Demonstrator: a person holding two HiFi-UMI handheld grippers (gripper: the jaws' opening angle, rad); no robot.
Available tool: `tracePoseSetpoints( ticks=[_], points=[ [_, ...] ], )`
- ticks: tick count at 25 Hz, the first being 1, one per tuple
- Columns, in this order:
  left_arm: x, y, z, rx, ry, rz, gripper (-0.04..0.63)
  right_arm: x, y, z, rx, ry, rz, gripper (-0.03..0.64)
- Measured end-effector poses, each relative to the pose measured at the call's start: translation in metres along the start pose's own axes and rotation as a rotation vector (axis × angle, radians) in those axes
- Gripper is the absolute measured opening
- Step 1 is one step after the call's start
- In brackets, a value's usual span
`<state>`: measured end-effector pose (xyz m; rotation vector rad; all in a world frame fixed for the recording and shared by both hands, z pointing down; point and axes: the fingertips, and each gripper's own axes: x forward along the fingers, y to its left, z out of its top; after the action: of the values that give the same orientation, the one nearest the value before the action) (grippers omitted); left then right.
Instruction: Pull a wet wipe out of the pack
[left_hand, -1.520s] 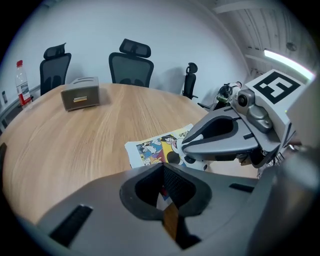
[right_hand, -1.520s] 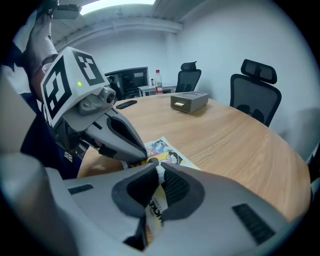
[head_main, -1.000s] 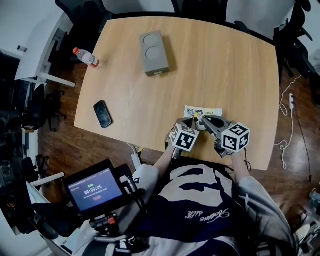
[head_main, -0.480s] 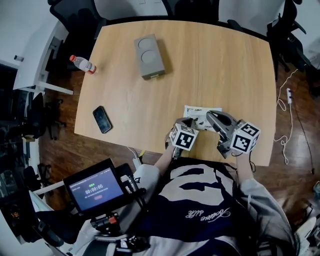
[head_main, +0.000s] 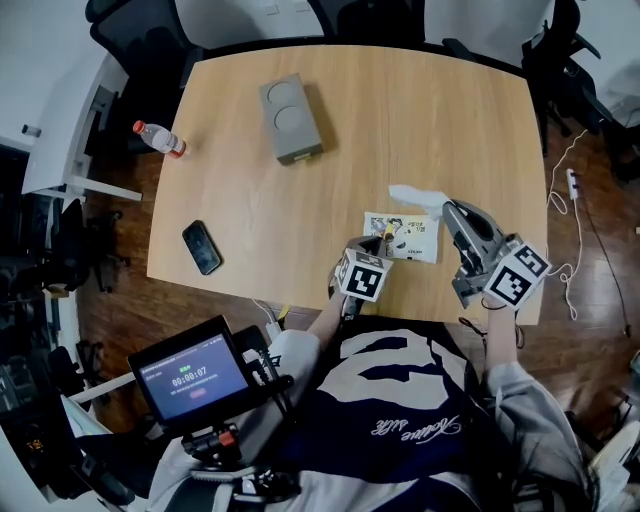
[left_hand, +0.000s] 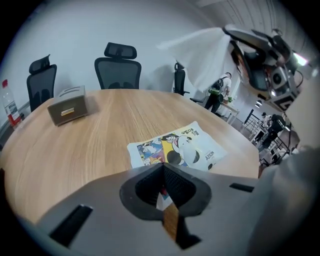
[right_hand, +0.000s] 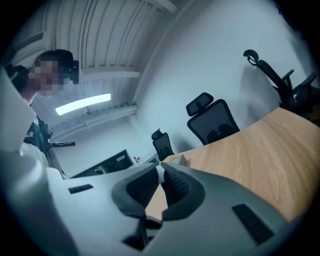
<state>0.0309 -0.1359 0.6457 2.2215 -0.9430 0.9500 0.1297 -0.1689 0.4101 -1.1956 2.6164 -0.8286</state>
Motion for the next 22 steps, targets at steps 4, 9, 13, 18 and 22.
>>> tracePoseSetpoints(
  ticks=[4,9,13,18,22],
  points=[
    [-0.001,-0.002,0.001,-0.001,-0.003,-0.006,0.003,-0.018,-0.027,-0.021,0.025,0.026,-0.108,0.006],
    [-0.005,-0.002,0.001,-0.008,-0.017,-0.031,0.003,-0.030,-0.040,-0.036,0.054,0.040,-0.170,0.006],
    [-0.015,0.001,0.005,0.000,-0.026,-0.043,0.003,-0.032,-0.047,-0.047,0.069,0.051,-0.191,0.006],
    [-0.045,0.011,0.024,-0.141,-0.142,-0.060,0.003,-0.032,-0.057,-0.057,0.051,0.066,-0.223,0.006],
    [-0.072,0.022,0.038,-0.252,-0.241,-0.080,0.003,-0.029,-0.061,-0.060,0.036,0.061,-0.243,0.006]
  ],
)
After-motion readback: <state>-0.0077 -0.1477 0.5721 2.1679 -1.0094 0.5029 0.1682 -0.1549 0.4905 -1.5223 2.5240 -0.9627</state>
